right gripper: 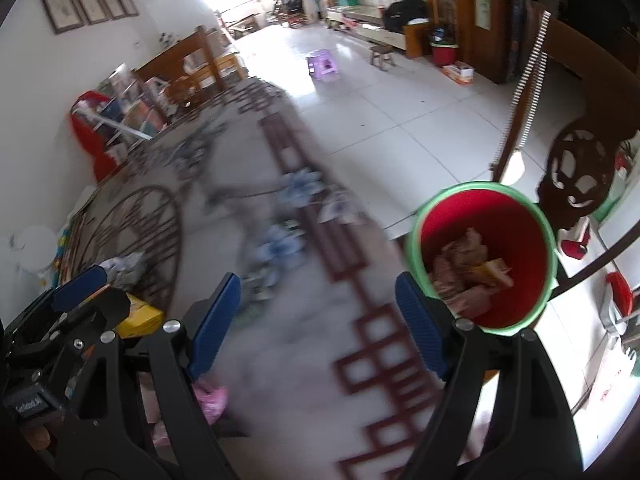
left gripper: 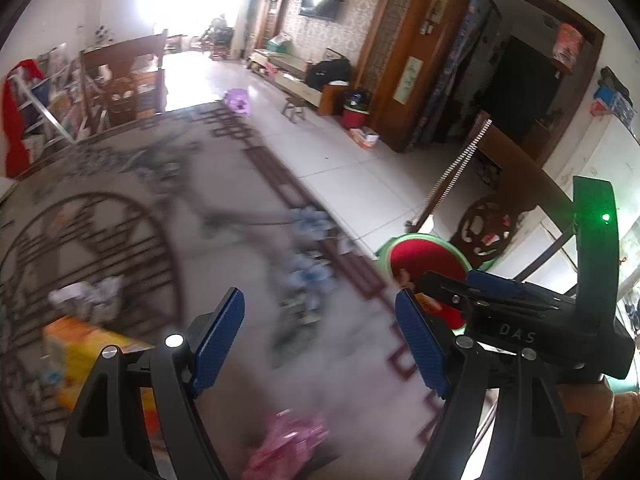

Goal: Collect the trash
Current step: 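Move both open tools back over the table toward the snack packets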

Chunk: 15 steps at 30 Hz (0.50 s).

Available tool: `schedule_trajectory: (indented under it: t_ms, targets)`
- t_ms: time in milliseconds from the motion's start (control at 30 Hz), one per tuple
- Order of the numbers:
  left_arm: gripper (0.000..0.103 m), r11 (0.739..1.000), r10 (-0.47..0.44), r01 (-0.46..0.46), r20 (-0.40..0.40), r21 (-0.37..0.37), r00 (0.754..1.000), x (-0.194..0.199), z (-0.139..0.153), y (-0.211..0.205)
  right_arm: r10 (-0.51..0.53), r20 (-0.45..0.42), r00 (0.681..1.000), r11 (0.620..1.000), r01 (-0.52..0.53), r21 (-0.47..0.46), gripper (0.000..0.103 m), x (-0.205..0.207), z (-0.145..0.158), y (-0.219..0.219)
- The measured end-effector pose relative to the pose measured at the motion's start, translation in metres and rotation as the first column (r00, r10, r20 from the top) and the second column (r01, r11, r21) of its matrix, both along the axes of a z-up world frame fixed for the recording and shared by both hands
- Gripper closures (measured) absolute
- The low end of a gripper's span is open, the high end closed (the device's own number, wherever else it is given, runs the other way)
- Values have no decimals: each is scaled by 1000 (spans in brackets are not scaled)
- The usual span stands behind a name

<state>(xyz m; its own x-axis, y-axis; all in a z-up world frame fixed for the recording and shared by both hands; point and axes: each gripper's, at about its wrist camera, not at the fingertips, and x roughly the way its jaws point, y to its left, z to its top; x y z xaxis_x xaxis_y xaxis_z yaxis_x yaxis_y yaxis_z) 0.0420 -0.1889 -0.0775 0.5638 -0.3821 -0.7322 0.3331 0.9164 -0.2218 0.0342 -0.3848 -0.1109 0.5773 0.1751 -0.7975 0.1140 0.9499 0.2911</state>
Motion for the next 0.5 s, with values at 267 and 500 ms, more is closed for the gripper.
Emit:
schedule_trajectory:
  t_ms: [267, 500]
  targets:
    - [29, 994, 108, -108, -4, 24, 994, -21, -8, 85, 77, 37, 996, 997, -76, -20, 25, -14, 17, 69]
    - [29, 975, 218, -217, -15, 55, 976, -32, -20, 152, 109, 41, 993, 994, -108, -26, 21, -30, 20, 102]
